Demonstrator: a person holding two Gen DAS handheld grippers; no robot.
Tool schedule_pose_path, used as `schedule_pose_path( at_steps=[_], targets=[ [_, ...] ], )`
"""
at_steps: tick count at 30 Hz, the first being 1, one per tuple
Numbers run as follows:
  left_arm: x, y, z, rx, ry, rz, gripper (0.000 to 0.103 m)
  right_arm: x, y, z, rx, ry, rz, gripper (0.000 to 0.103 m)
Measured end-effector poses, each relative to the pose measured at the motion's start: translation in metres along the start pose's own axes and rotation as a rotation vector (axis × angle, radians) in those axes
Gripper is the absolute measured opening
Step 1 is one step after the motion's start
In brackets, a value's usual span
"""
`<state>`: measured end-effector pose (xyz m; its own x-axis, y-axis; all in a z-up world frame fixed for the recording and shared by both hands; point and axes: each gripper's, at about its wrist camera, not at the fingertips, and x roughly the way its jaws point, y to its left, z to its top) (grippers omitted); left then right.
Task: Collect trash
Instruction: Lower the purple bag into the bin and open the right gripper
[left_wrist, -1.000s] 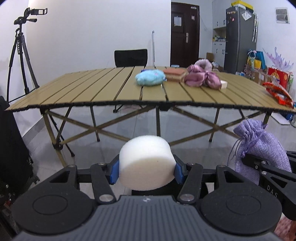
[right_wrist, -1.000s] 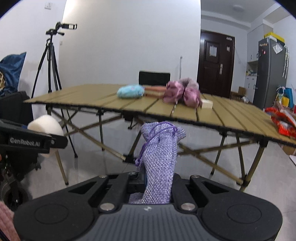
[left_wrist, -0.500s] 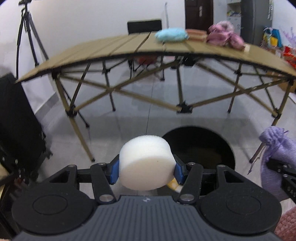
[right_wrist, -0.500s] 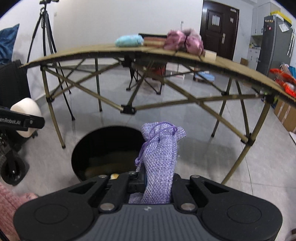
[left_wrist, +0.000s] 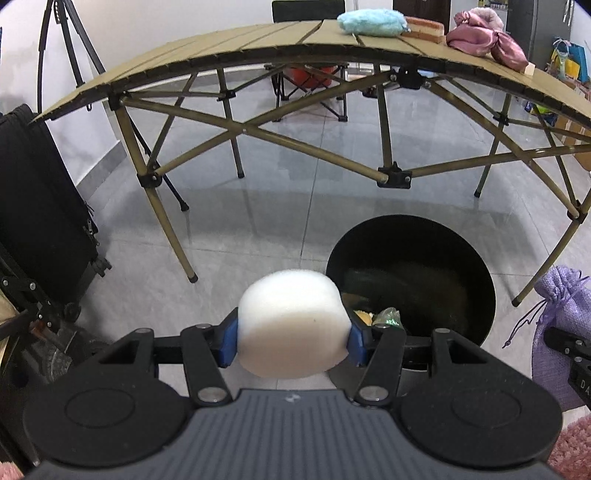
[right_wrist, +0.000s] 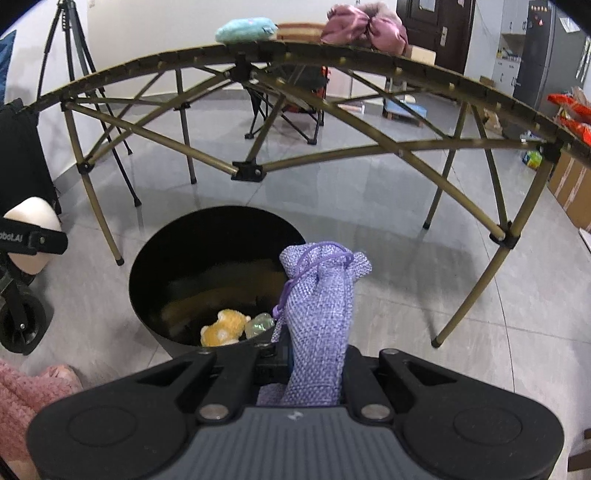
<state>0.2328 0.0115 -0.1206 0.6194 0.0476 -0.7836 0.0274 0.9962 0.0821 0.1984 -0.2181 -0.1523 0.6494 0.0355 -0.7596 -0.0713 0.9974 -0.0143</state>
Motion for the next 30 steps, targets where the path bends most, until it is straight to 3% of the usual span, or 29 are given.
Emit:
schedule_pose_path(
  at_steps=[9, 20, 30],
  targets=[
    [0.018, 0.017, 0.014, -0.075, 0.073, -0.006, 0.056, 0.009, -0.005, 0.016, 0.048, 0.067, 0.039, 0.004],
    [0.038, 0.03, 0.029, -0.126, 0.129, 0.027, 0.056, 0.018, 0.012, 0.061, -0.034, 0.06, 0.084, 0.004],
    [0.056, 0.039, 0.036, -0.149, 0.164, 0.062, 0.056, 0.056, 0.037, 0.103, -0.041, 0.133, 0.165, 0.004]
  ],
)
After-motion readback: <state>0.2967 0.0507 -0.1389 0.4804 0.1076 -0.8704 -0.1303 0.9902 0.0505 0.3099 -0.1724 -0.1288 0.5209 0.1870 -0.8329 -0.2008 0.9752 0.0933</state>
